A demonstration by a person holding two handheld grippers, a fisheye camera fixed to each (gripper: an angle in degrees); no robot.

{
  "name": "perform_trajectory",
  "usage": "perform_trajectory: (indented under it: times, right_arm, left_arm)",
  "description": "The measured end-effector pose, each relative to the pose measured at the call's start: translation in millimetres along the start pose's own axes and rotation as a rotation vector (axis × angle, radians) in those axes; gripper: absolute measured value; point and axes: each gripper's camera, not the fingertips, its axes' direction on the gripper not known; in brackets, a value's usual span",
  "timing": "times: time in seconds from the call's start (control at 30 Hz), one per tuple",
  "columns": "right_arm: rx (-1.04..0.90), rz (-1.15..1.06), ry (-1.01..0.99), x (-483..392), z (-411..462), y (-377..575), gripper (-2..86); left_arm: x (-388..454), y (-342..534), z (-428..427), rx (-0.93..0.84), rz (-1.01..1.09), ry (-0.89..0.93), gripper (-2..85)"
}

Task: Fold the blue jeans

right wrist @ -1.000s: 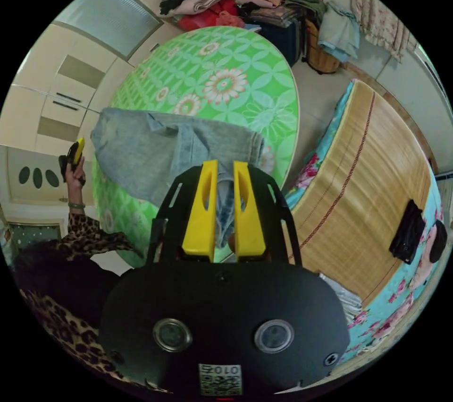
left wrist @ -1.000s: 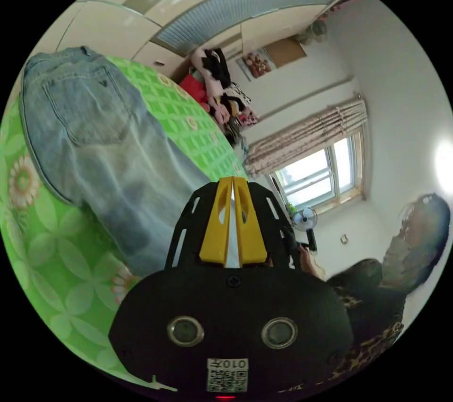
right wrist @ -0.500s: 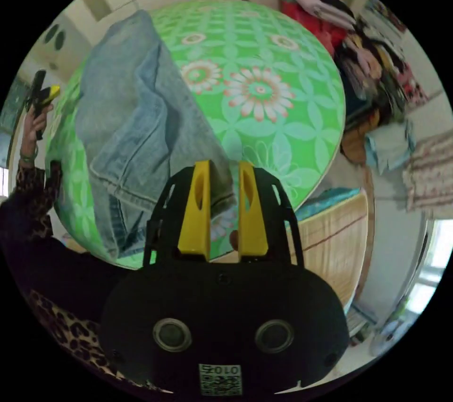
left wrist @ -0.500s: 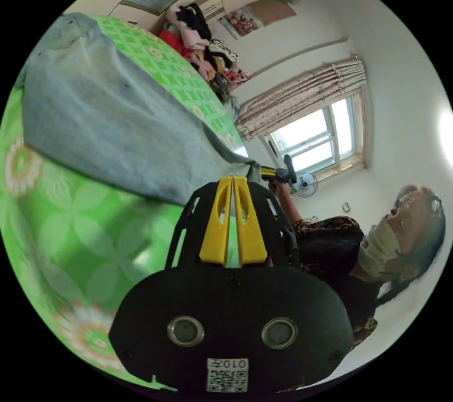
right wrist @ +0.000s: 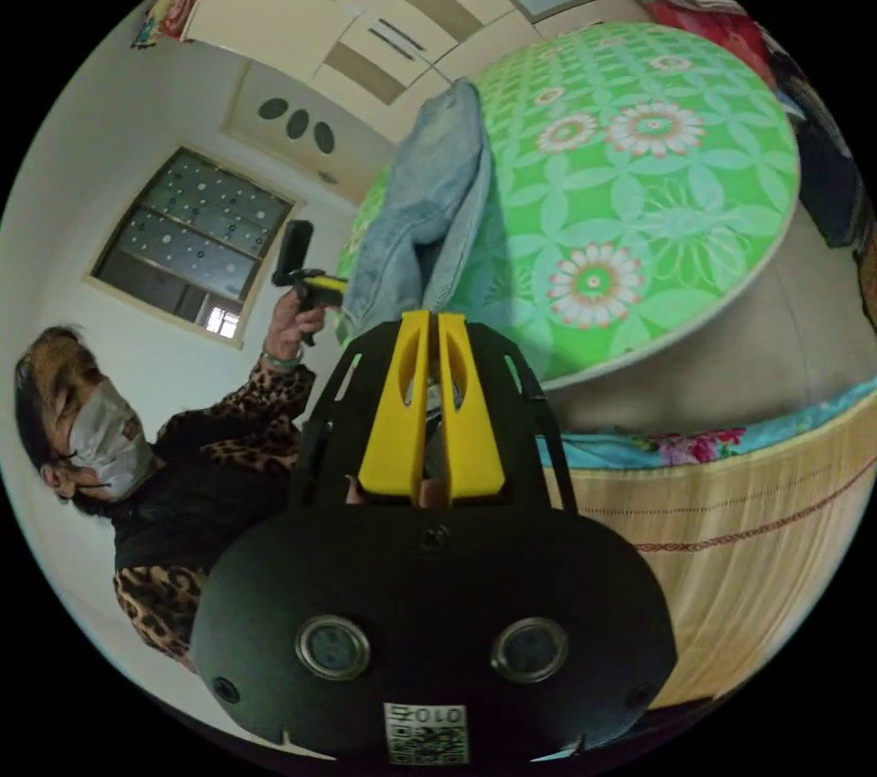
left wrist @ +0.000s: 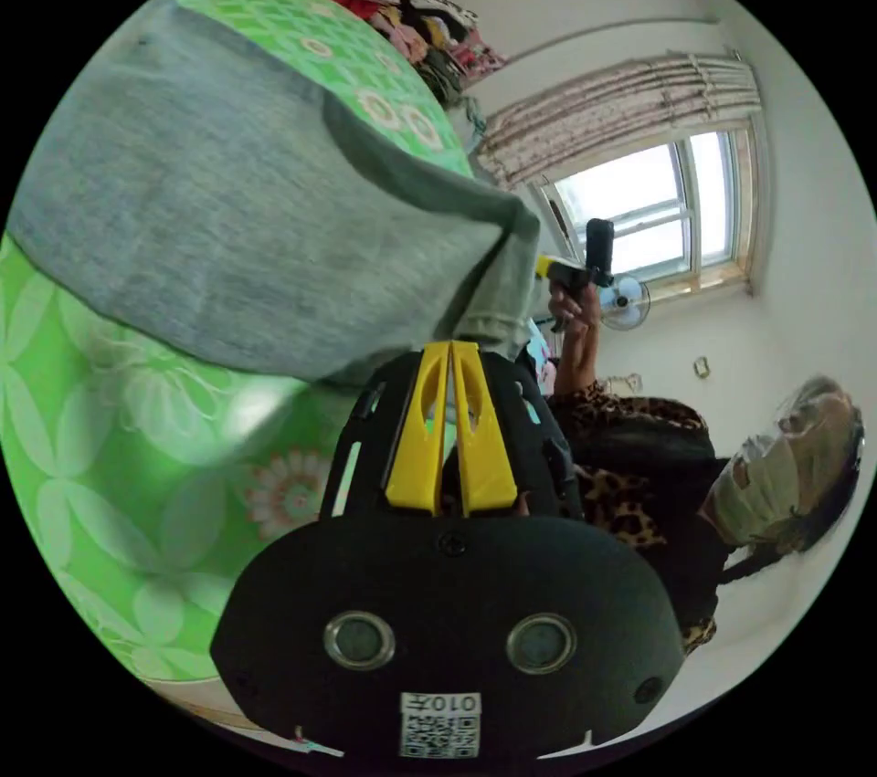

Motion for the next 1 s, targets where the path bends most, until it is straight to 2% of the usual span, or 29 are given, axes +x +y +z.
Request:
perform_trajectory:
  times: [0.1,0.2,0.23,0.37,0.53,0.7,0.77,0.9,0.97,1.0]
  right_arm:
    - [-0.077,0.022,-0.093,11,16,31,4.0]
    - [-0.002,-0.041,-0.172,3,9,67,4.3]
    - [0.088,-0.045,-0.111,-3,-2,82,5.7]
    - [0.227,-0.178,0.169,-60,-9,113,11.5]
    - [0.144,-0.343,0.44,-138,61,119,13.2]
    - [0.136,-0.39,0.672,-164,106,129,12.7]
    - [0.15,-0.417,0.737,-171,115,134,11.6]
    - [0.13,-0.387,1.03,-169,123,140,5.0]
    - [0.239,-0.317,1.019,-160,90,154,4.1]
    - [0.31,-0.248,0.921,-146,60,165,4.0]
  left_arm:
    - [4,32,32,-0.056,0.014,-0.114,-0.1]
    - [-12,65,53,-0.079,-0.036,-0.135,-0.1]
    - [-16,79,58,-0.052,-0.054,-0.103,-0.1]
    - [-17,118,87,0.042,-0.01,0.026,-0.1]
    - [-13,139,133,0.11,0.053,0.044,-0.1]
    - [3,161,173,0.131,0.157,-0.027,-0.1]
    - [-1,169,191,0.127,0.166,-0.047,-0.1]
    - [-9,173,216,0.102,0.192,-0.05,-0.1]
    - [-15,176,227,0.106,0.194,-0.049,-0.1]
    - [-17,177,229,0.106,0.196,-0.05,-0.1]
